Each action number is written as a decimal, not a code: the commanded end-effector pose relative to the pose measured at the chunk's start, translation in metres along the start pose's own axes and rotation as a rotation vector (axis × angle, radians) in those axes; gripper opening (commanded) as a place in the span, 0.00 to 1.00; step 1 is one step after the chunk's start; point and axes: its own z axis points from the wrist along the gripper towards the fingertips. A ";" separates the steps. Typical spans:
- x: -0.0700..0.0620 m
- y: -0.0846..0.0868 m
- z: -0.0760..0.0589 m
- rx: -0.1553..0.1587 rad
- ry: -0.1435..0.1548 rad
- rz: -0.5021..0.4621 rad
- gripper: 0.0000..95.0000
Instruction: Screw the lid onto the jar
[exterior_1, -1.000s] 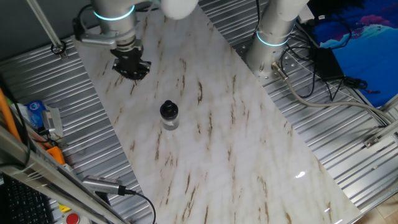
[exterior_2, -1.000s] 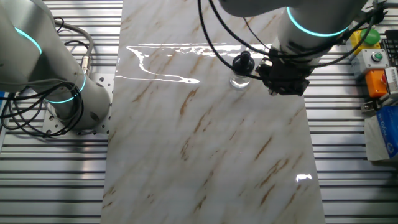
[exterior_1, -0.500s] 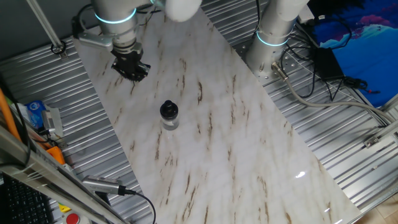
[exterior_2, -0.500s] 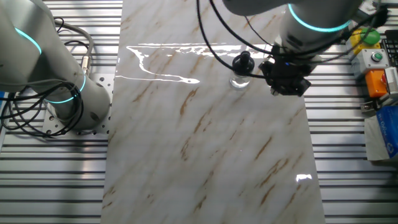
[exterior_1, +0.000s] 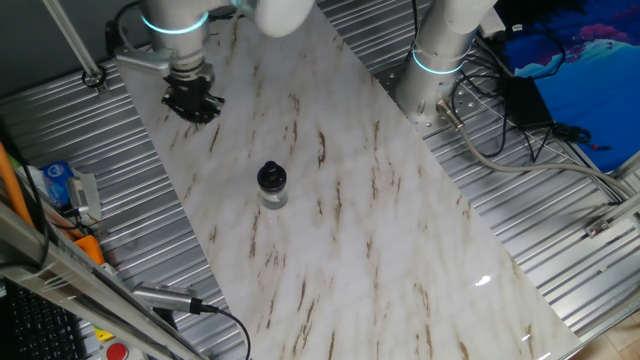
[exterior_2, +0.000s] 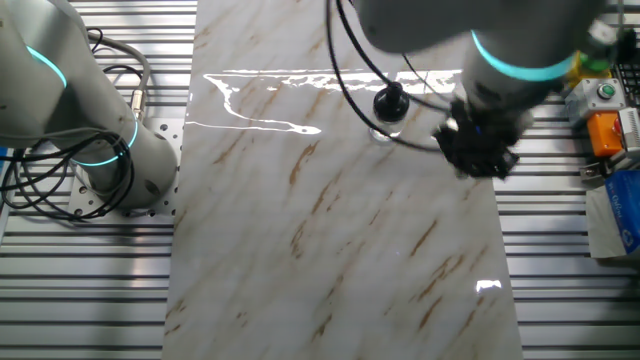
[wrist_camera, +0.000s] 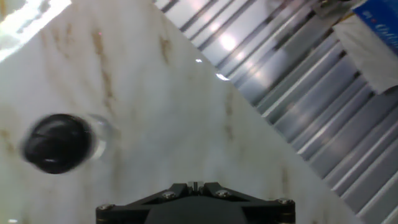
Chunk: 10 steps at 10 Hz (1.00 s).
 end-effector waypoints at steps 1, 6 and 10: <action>0.018 -0.038 0.013 -0.104 -0.032 -0.031 0.00; 0.022 -0.057 0.026 -0.095 -0.020 -0.035 0.00; 0.023 -0.057 0.026 -0.063 0.021 -0.027 0.00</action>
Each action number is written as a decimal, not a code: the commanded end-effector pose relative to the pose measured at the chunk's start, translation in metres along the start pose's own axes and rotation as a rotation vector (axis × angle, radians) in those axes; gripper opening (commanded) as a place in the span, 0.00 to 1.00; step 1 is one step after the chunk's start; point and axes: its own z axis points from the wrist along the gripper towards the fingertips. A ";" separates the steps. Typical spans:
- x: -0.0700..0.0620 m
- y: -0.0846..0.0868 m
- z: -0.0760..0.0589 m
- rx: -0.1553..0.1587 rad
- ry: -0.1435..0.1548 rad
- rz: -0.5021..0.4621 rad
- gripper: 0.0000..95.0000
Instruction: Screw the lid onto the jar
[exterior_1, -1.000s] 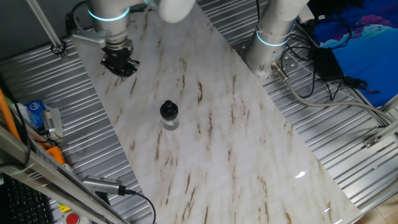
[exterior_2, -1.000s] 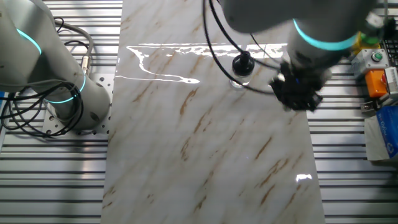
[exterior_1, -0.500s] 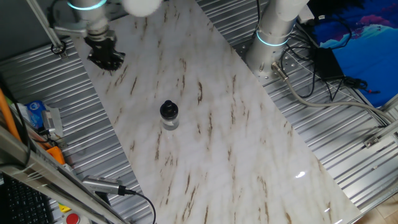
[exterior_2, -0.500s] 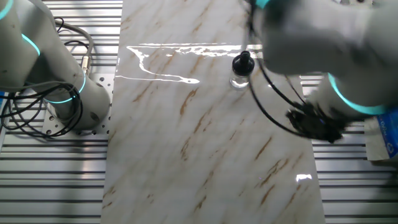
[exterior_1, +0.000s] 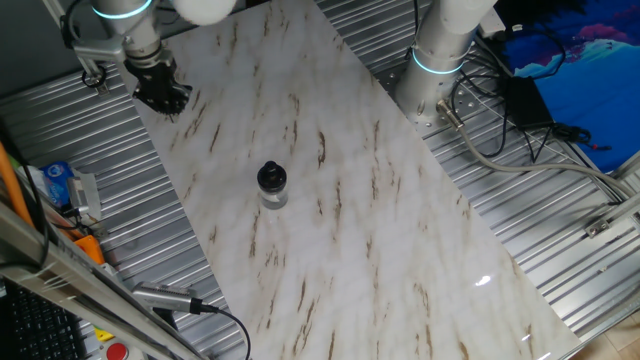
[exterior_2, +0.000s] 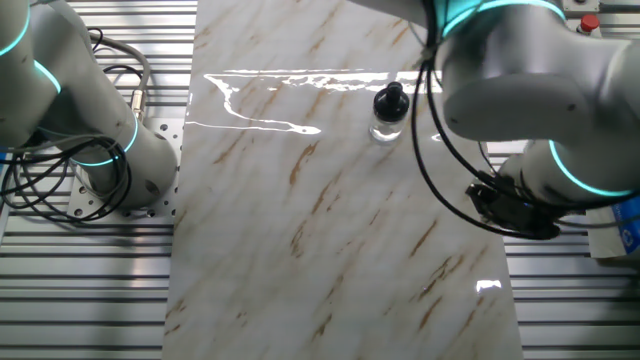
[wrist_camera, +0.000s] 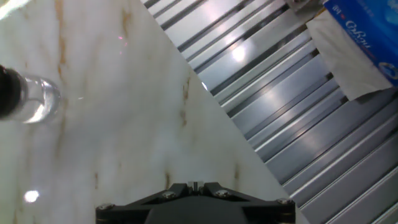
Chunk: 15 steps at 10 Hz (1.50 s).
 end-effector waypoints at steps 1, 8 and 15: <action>0.001 -0.002 0.001 0.042 0.036 0.014 0.00; 0.001 -0.002 0.001 0.047 0.041 0.030 0.00; 0.001 -0.002 0.001 0.049 0.043 0.038 0.00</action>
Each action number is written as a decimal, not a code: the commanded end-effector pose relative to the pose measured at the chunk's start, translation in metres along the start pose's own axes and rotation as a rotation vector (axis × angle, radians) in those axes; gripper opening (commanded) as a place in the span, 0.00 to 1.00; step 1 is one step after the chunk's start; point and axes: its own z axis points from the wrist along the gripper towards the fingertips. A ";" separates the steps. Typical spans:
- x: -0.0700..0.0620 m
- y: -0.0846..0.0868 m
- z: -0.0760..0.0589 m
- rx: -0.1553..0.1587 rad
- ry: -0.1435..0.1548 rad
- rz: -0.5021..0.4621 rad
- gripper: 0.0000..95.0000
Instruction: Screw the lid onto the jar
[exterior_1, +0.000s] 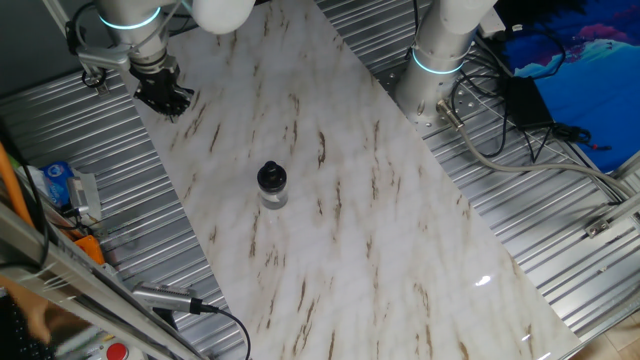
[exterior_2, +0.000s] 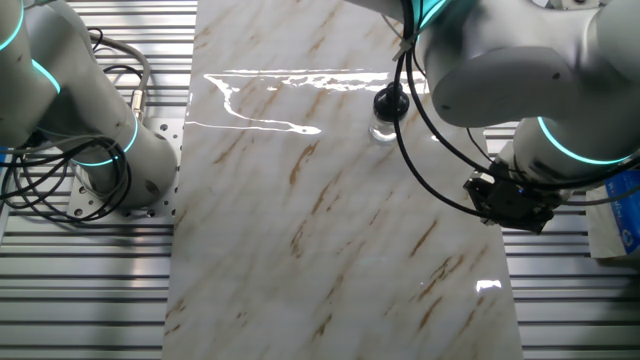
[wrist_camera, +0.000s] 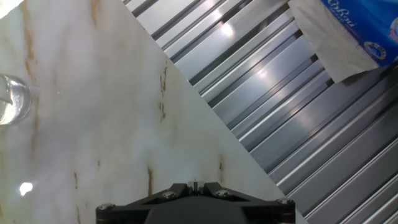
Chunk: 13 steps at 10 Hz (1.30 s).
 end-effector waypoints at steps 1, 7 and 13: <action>0.000 0.000 0.000 0.000 0.000 0.001 0.00; 0.000 0.000 0.000 0.001 0.001 0.006 0.00; 0.000 0.000 0.000 0.001 0.002 0.011 0.00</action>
